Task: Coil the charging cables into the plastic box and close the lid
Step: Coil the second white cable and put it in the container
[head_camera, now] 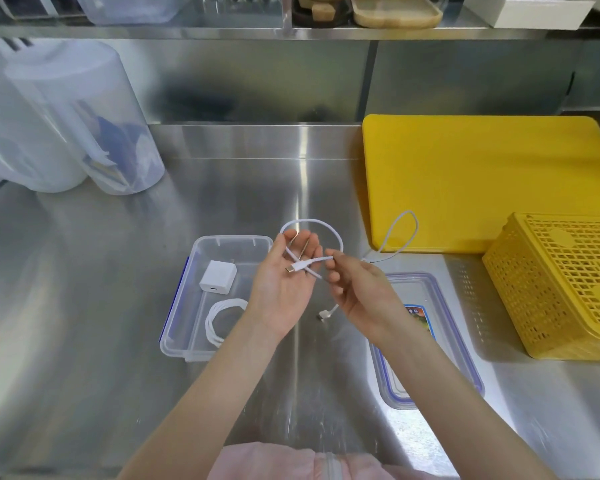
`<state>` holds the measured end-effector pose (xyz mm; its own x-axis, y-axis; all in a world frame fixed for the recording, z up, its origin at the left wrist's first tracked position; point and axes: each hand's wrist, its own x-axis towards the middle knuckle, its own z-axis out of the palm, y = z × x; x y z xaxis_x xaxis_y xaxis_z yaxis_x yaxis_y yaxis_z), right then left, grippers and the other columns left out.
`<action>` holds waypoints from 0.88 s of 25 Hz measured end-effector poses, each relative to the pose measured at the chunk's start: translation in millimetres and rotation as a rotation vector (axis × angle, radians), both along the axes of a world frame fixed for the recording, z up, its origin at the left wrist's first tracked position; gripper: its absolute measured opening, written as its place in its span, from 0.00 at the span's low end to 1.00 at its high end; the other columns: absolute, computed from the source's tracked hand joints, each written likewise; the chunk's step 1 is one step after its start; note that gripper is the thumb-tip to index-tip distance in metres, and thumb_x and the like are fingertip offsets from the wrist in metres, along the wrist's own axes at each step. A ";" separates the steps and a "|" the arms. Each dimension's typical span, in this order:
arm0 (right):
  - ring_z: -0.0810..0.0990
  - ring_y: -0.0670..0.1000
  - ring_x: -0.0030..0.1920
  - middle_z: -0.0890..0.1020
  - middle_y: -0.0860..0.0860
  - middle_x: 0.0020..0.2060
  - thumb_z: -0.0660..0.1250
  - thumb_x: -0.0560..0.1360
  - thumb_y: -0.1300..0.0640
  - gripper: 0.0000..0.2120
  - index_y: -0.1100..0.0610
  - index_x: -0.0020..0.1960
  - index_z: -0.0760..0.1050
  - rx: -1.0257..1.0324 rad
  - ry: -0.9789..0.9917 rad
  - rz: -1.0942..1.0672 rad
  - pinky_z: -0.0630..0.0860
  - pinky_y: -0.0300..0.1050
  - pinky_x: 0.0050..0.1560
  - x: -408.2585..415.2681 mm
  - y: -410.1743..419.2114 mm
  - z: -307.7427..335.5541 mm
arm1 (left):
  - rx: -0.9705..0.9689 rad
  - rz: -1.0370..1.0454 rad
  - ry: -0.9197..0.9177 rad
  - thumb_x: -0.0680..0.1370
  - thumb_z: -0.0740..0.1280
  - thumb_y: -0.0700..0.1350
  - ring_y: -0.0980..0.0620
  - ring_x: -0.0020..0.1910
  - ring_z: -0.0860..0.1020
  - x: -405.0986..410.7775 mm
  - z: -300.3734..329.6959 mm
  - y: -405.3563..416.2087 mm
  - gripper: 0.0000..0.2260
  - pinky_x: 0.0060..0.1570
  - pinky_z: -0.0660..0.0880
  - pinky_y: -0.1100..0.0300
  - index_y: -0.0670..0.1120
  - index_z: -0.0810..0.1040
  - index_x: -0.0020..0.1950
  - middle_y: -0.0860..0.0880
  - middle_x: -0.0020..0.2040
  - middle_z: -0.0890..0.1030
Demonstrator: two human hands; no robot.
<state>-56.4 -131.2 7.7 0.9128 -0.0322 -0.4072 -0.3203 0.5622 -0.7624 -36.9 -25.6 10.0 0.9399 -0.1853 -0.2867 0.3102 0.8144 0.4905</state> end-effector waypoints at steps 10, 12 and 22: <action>0.71 0.46 0.35 0.70 0.48 0.47 0.65 0.73 0.58 0.13 0.56 0.57 0.70 -1.021 -0.205 0.048 0.67 0.35 0.35 -14.8 12.5 -23.6 | 0.197 -0.015 -0.038 0.79 0.51 0.43 0.58 0.14 0.57 2.5 -0.8 15.2 0.14 0.20 0.56 0.67 0.46 0.71 0.36 0.53 0.16 0.59; 0.72 0.45 0.39 0.67 0.49 0.54 0.64 0.73 0.59 0.19 0.56 0.63 0.67 -1.174 -0.481 0.025 0.70 0.36 0.41 -18.1 11.2 -27.1 | 0.203 -0.019 -0.036 0.79 0.51 0.43 0.58 0.14 0.57 4.2 -0.8 17.2 0.14 0.19 0.56 0.67 0.46 0.71 0.36 0.53 0.16 0.59; 0.69 0.46 0.29 0.74 0.54 0.28 0.64 0.73 0.60 0.07 0.60 0.40 0.80 -1.205 -0.504 0.062 0.60 0.39 0.31 -13.4 11.9 -32.5 | 0.254 -0.144 -0.270 0.77 0.59 0.44 0.56 0.48 0.83 -2.4 2.2 11.1 0.11 0.52 0.78 0.65 0.42 0.72 0.56 0.48 0.50 0.81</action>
<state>-69.8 -119.3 -24.8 0.9686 -0.0873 0.2330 0.1459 -0.5589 -0.8163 -39.3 -14.5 12.2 0.9575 -0.2753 -0.0861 0.2441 0.6142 0.7505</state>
